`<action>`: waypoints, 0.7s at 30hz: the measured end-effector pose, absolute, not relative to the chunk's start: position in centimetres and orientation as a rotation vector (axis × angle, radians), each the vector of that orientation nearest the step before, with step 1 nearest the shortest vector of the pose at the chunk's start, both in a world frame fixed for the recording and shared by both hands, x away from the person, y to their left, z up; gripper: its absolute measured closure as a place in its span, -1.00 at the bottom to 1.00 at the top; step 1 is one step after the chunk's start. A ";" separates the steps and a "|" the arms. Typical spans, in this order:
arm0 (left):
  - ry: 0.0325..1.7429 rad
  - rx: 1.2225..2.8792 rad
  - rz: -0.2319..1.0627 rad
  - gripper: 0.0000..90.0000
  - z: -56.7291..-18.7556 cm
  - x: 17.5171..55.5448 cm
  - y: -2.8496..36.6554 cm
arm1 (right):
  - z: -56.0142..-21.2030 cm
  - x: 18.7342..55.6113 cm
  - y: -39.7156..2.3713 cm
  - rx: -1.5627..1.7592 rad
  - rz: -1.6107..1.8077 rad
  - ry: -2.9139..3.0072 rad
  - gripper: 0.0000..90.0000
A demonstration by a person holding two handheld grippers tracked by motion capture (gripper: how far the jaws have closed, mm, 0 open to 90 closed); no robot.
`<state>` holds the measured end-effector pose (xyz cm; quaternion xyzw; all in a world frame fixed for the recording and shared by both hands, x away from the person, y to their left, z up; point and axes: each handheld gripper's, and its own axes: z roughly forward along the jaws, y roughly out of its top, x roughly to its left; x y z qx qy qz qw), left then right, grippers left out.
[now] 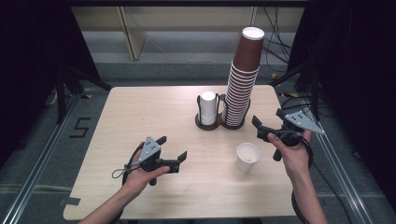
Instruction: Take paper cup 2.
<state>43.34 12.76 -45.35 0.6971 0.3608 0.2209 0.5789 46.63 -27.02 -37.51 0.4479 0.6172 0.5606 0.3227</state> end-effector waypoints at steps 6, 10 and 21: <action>0.788 1.621 0.532 -0.92 -43.7 45.0 11.3 | -36.1 47.5 -26.3 1.154 1.480 1.619 -0.93; 0.744 1.617 0.557 -0.91 -42.1 46.8 9.2 | -34.8 48.7 -25.8 1.116 1.497 1.612 -0.93; 0.606 1.654 0.586 -0.89 -37.4 52.0 2.4 | -30.6 51.3 -25.5 1.119 1.535 1.560 -0.94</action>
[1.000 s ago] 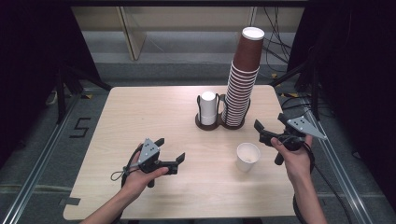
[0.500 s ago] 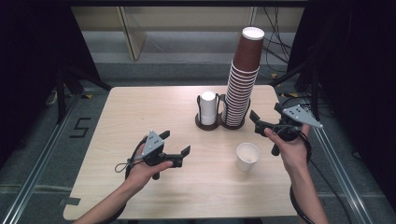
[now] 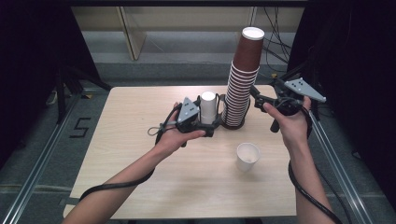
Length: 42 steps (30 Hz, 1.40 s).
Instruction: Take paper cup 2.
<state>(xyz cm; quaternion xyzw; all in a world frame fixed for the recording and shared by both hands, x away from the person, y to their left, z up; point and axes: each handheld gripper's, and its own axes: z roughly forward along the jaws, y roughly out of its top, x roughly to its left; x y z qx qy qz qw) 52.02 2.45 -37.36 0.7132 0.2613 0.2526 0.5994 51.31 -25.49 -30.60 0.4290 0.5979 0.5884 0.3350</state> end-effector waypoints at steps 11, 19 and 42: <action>0.586 1.640 0.546 -0.99 -33.4 58.4 -2.1 | -26.2 55.1 -24.4 1.094 1.528 1.584 -0.94; 0.590 1.660 0.571 -0.94 -31.9 61.2 -4.6 | -23.5 58.1 -23.5 1.104 1.503 1.624 -0.95; 0.658 1.630 0.532 -0.87 -31.4 63.4 -6.9 | -23.0 61.6 -22.3 1.160 1.483 1.638 -0.77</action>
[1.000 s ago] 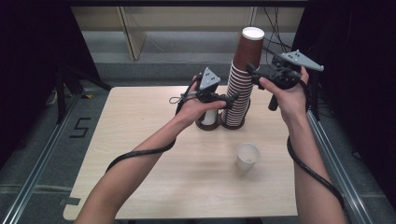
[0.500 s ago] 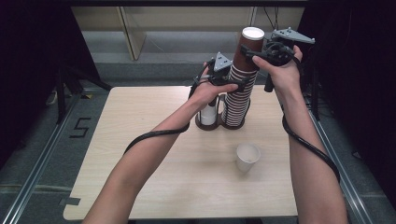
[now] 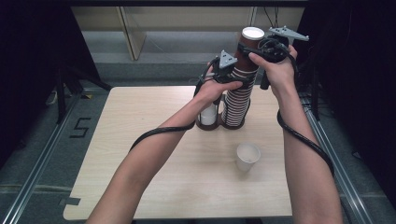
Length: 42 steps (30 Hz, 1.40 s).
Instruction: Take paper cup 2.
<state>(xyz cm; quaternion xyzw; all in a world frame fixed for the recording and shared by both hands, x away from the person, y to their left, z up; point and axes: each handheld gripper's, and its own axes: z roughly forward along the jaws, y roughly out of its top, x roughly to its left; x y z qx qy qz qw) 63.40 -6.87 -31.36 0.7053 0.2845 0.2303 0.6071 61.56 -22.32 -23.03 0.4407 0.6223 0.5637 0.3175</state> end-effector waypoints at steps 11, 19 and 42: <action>0.659 1.635 0.530 -0.87 -31.4 63.4 -6.8 | -23.0 61.5 -22.0 1.183 1.490 1.597 -0.56; 0.663 1.635 0.532 -0.86 -31.3 63.3 -6.9 | -21.7 60.8 -22.4 1.168 1.565 1.499 -0.54; 0.660 1.645 0.539 -0.86 -31.2 63.4 -6.9 | -18.3 57.4 -26.3 1.111 1.812 1.249 -0.53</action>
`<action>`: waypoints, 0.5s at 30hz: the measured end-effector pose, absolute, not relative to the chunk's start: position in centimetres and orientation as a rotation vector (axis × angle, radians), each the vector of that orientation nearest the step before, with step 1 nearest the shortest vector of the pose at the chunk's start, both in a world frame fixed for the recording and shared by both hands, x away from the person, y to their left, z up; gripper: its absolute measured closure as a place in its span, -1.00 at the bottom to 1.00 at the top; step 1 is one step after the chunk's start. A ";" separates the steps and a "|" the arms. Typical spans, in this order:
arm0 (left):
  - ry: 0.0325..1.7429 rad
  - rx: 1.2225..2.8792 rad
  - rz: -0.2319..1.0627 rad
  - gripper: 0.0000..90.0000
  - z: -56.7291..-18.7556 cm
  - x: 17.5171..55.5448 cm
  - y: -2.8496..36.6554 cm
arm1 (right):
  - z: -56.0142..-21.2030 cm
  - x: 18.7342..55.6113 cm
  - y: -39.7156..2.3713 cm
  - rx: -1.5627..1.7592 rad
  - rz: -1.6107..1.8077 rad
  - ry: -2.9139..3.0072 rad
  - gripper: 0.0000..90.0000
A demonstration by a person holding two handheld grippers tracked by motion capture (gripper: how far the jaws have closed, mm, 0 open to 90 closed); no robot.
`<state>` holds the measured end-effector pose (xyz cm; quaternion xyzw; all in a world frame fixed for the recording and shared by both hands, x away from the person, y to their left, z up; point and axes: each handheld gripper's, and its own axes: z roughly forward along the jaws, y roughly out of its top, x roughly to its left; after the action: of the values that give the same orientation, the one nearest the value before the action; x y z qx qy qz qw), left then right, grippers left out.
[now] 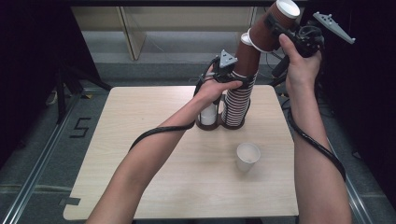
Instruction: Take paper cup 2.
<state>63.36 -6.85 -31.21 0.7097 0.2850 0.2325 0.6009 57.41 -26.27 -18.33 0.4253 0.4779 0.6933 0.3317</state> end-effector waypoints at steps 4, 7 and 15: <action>0.659 1.645 0.540 -0.86 -31.2 63.4 -6.9 | -18.4 56.5 -26.9 1.100 1.807 1.249 -0.53; 0.650 1.654 0.549 -0.86 -31.2 63.3 -6.8 | -18.7 55.9 -27.5 1.092 1.811 1.251 -0.53; 0.606 1.656 0.583 -0.91 -30.8 61.4 -6.0 | -20.1 54.2 -29.0 1.116 1.801 1.284 -0.53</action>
<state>61.40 -5.97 -30.80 0.7140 0.2614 0.2514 0.5989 54.25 -29.02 -20.07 0.4258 0.4900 0.6873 0.3261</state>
